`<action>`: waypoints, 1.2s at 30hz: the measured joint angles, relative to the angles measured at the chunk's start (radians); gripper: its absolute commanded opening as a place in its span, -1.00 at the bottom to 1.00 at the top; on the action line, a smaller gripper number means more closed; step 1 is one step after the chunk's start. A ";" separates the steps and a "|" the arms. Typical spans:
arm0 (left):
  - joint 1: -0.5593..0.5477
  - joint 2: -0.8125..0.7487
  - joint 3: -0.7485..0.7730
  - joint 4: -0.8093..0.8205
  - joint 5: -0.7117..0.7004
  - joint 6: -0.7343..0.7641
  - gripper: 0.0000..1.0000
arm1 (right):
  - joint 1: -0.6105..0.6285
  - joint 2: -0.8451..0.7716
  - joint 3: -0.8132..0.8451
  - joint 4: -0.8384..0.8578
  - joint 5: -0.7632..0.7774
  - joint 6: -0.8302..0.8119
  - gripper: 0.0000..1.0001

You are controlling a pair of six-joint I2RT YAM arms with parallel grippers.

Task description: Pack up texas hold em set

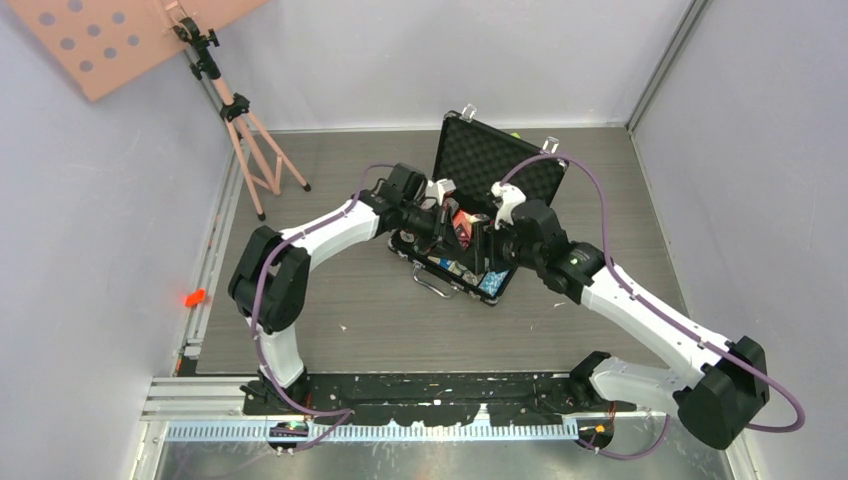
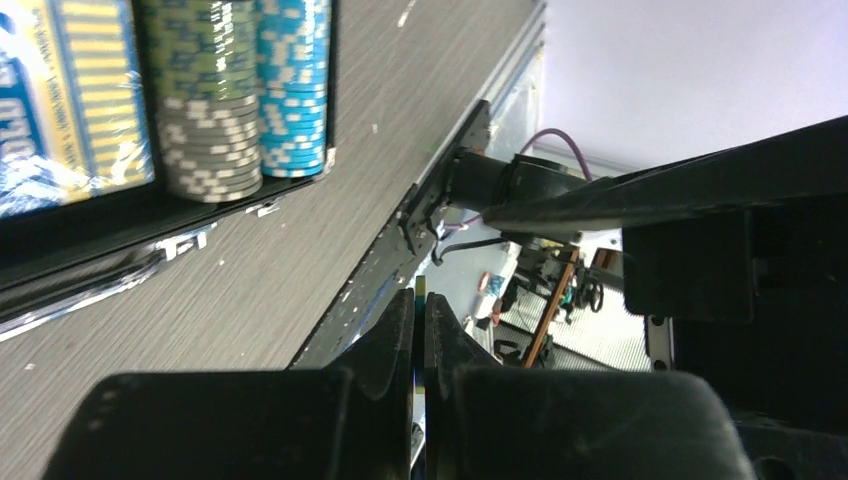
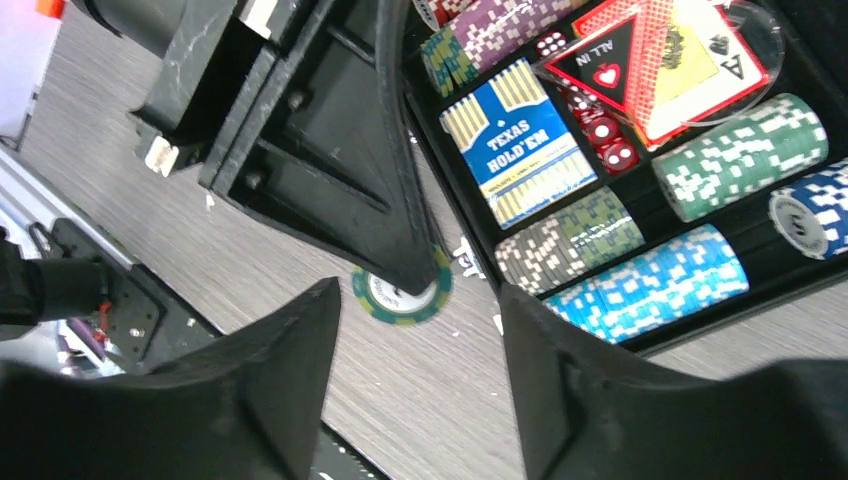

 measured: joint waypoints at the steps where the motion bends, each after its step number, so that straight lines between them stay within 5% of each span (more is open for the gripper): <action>1: 0.000 -0.005 -0.009 -0.008 -0.021 0.003 -1.00 | 0.000 -0.016 -0.019 0.010 0.008 0.004 0.53; 15: -0.004 -0.148 -0.047 -0.103 -0.433 -0.009 -1.00 | 0.000 -0.298 -0.169 0.016 0.250 0.045 0.62; 22: -0.099 -0.165 0.054 -0.360 -0.972 -0.209 -1.00 | 0.000 -0.369 -0.210 0.016 0.338 0.063 0.62; 31: -0.118 -0.345 -0.218 -0.258 -1.260 -0.523 -1.00 | 0.000 -0.388 -0.228 0.017 0.359 0.077 0.61; 36: -0.116 -0.319 -0.201 -0.267 -1.349 -0.640 -1.00 | 0.000 -0.406 -0.233 0.017 0.364 0.085 0.62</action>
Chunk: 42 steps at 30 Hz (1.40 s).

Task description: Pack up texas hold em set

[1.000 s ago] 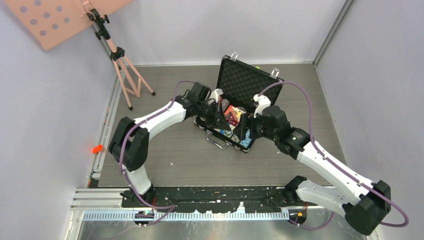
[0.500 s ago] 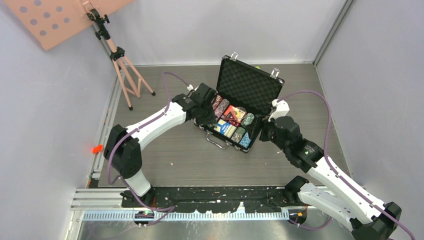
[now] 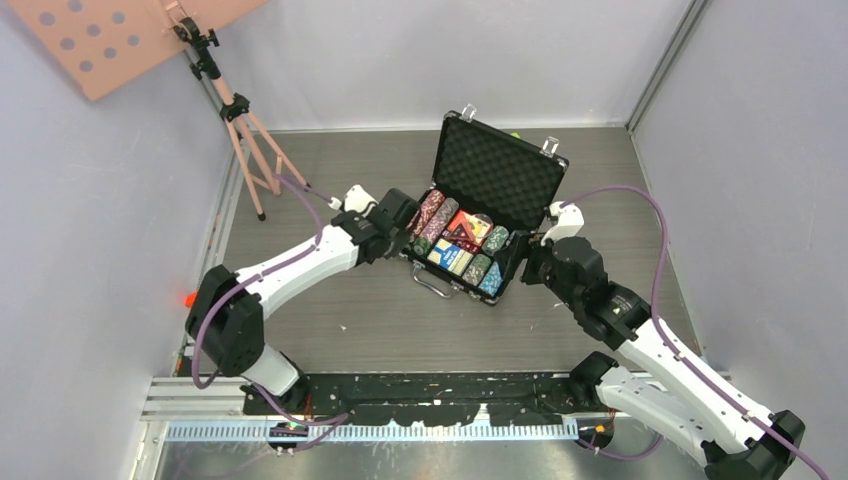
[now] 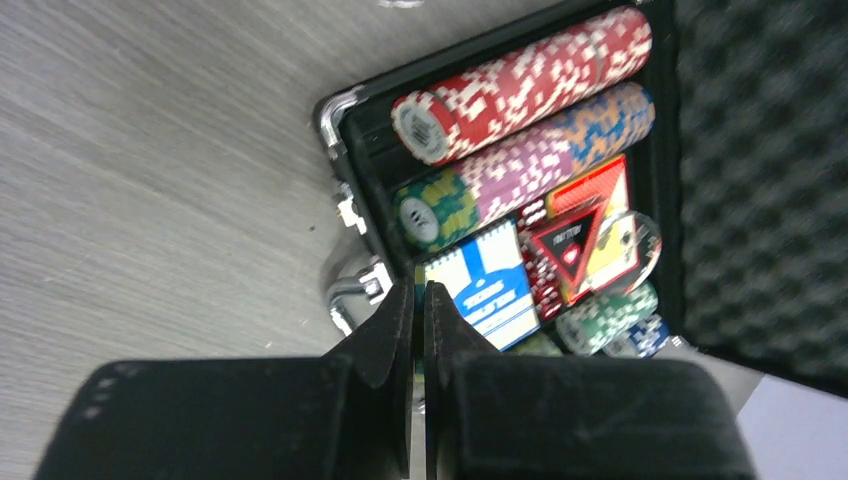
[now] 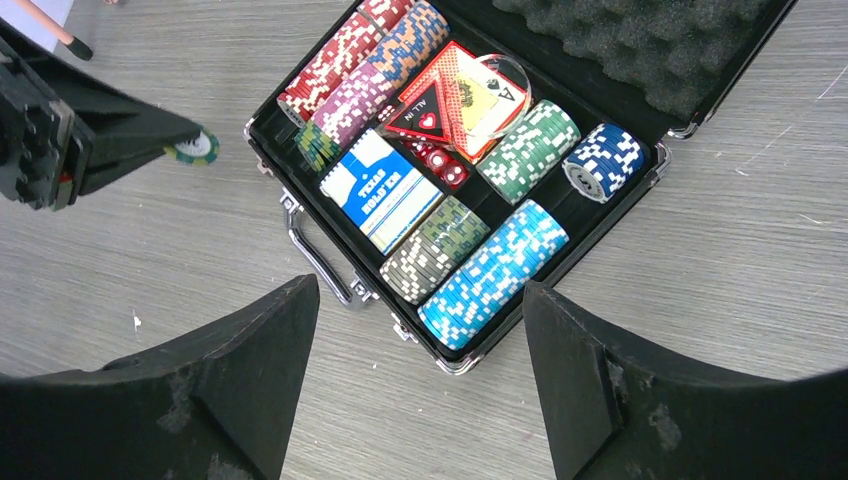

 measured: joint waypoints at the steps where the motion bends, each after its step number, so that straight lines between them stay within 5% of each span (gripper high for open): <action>1: 0.000 0.014 0.024 -0.018 -0.016 -0.021 -1.00 | 0.000 0.000 0.000 0.000 0.000 0.002 0.62; 13: 0.000 0.167 0.186 -0.132 -0.054 -0.175 -1.00 | 0.000 0.000 -0.006 0.006 0.009 0.004 0.61; 28: 0.006 0.314 0.242 -0.136 0.065 -0.225 -1.00 | 0.000 -0.026 -0.026 0.007 0.009 0.003 0.61; 33: 0.012 0.314 0.233 -0.116 0.071 -0.230 -0.76 | 0.000 -0.026 -0.034 0.016 0.008 0.003 0.61; 42: 0.028 0.328 0.230 -0.120 0.070 -0.230 -0.94 | 0.000 -0.026 -0.042 0.021 0.006 0.003 0.61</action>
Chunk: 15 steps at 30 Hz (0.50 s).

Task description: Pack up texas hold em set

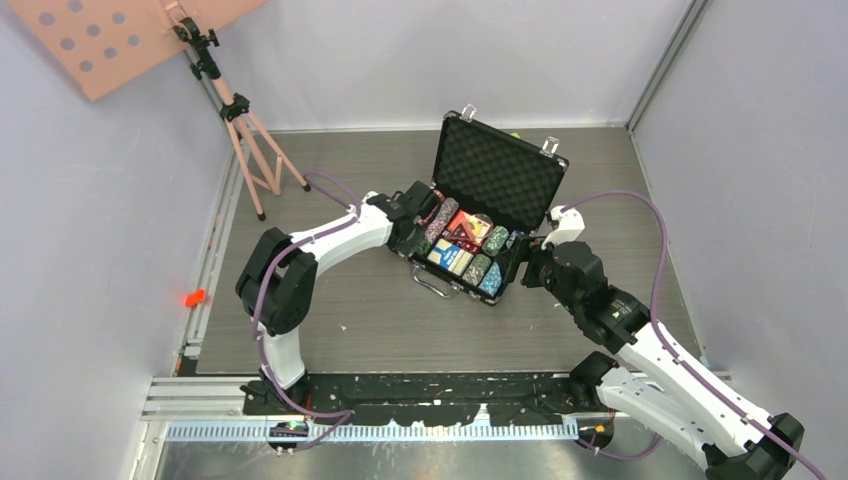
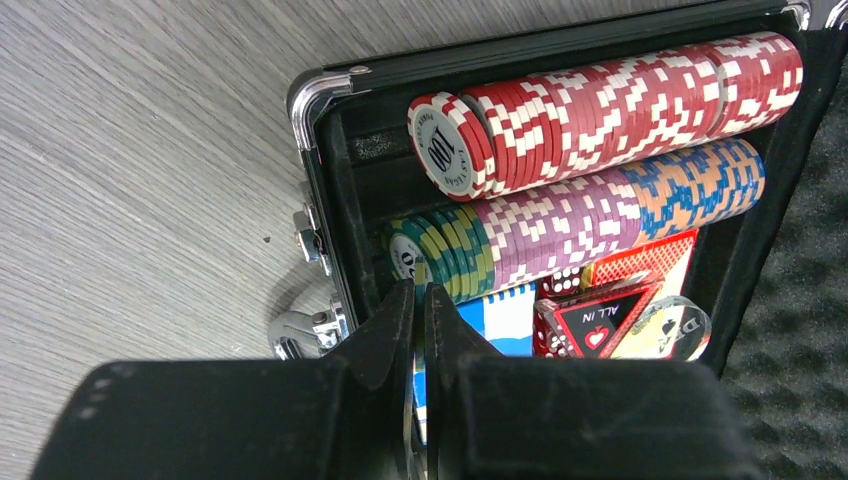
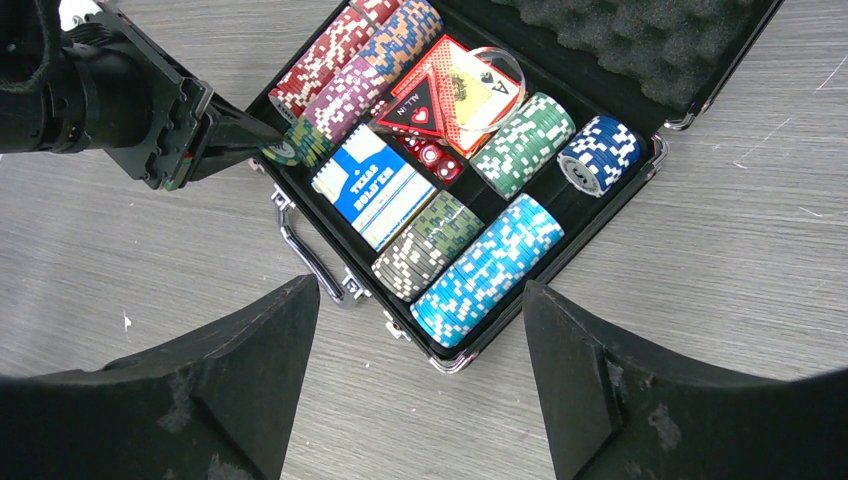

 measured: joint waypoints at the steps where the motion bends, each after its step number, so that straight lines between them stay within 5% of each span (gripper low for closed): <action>1: 0.002 0.002 0.000 -0.002 0.000 0.000 -0.84 | 0.000 0.000 0.000 0.000 0.000 0.000 0.61; 7: 0.008 0.002 0.000 -0.001 0.000 0.002 -0.46 | 0.000 0.000 0.000 0.000 -0.001 0.000 0.61; 15: 0.015 0.002 0.000 0.005 0.003 0.017 -0.30 | 0.000 0.000 0.000 0.000 -0.005 0.000 0.61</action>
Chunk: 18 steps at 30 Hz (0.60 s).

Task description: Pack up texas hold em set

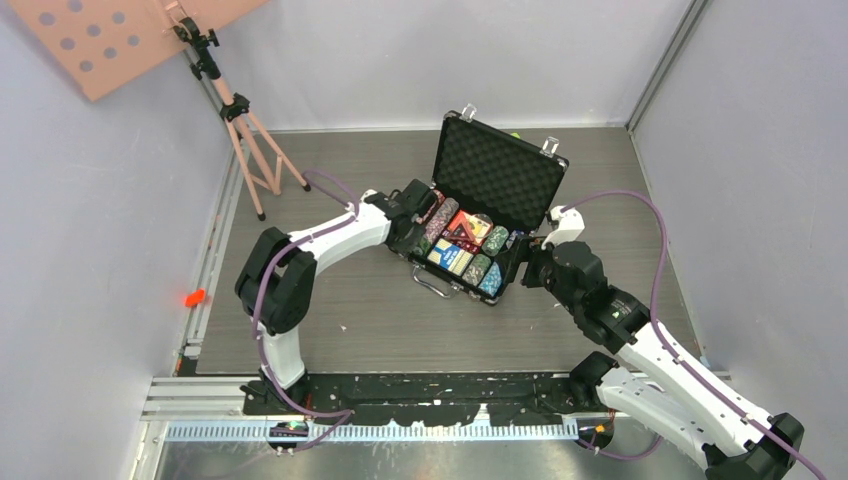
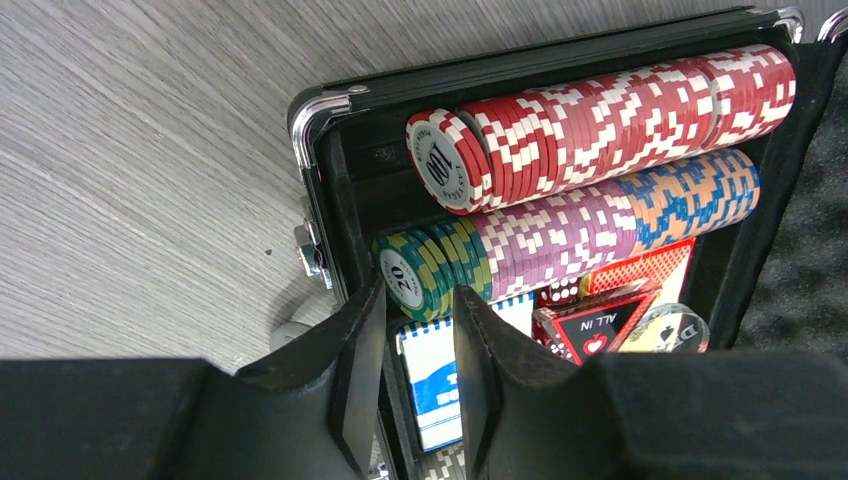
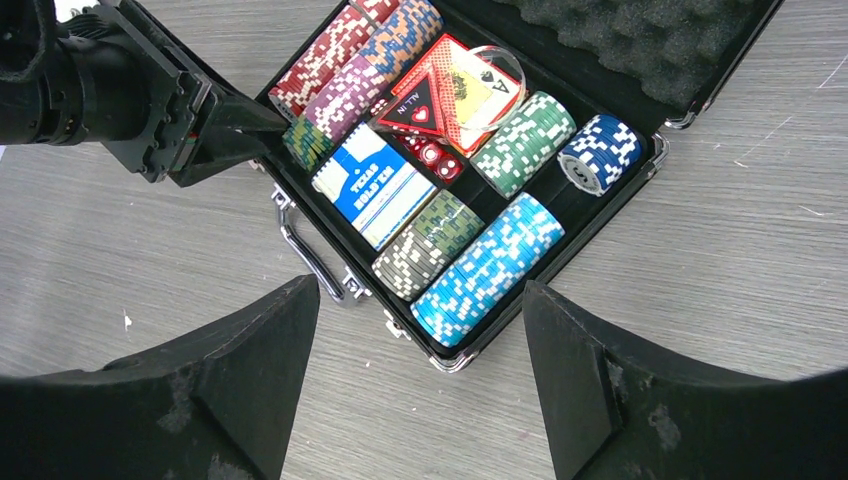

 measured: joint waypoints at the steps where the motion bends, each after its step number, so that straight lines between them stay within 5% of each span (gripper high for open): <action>1: 0.001 0.000 0.000 0.000 0.000 0.005 -0.28 | 0.000 0.000 0.000 -0.001 0.003 0.001 0.59; 9: 0.014 -0.084 -0.047 0.007 -0.024 0.105 -0.33 | -0.054 0.135 0.138 -0.157 0.164 0.070 0.39; 18: 0.176 -0.367 -0.212 0.098 0.048 0.412 -0.15 | -0.498 0.203 0.180 -0.217 0.109 0.221 0.19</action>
